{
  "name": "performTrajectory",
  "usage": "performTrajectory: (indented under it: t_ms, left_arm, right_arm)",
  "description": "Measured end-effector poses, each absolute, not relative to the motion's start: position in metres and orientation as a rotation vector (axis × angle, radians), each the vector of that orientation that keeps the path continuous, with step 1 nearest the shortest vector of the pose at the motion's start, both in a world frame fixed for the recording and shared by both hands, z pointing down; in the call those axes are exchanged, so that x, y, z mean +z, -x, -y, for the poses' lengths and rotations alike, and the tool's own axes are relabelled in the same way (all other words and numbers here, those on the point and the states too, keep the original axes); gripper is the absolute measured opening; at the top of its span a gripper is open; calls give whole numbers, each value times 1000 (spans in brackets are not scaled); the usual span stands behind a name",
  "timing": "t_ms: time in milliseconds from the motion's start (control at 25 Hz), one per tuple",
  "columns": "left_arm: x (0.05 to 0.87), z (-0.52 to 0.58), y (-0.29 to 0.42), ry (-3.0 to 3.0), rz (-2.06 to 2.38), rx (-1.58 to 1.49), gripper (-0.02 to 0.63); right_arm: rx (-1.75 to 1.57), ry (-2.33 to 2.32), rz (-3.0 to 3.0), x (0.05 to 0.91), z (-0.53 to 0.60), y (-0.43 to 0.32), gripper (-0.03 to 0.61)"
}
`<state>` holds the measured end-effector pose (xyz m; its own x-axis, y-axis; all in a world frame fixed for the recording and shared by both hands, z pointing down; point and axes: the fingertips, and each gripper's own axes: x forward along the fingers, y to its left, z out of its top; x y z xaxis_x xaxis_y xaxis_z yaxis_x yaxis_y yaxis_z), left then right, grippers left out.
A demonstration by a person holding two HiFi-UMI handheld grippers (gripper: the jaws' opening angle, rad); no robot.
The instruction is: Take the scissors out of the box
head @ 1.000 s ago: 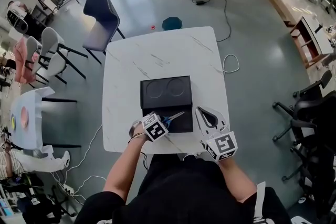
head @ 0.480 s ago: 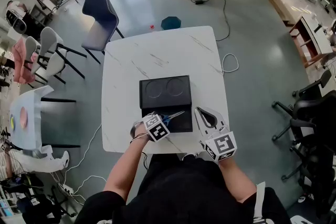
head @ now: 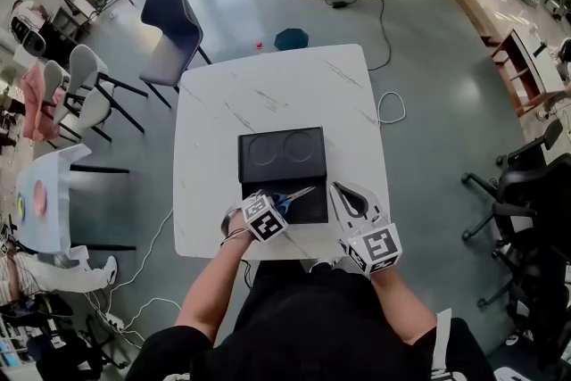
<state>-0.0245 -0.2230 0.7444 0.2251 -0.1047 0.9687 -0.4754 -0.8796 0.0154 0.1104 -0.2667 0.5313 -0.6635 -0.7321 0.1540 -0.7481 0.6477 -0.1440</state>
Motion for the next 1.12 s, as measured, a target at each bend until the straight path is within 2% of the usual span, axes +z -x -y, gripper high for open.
performTrajectory:
  t_ms: [800, 1120]
  left_arm:
    - [666, 214, 15, -2374, 732, 1484, 94]
    - [626, 225, 11, -2457, 933, 1155, 94]
  right_arm:
    - [271, -1251, 2779, 528, 256, -108, 8]
    - [259, -1235, 2781, 528, 256, -102, 8]
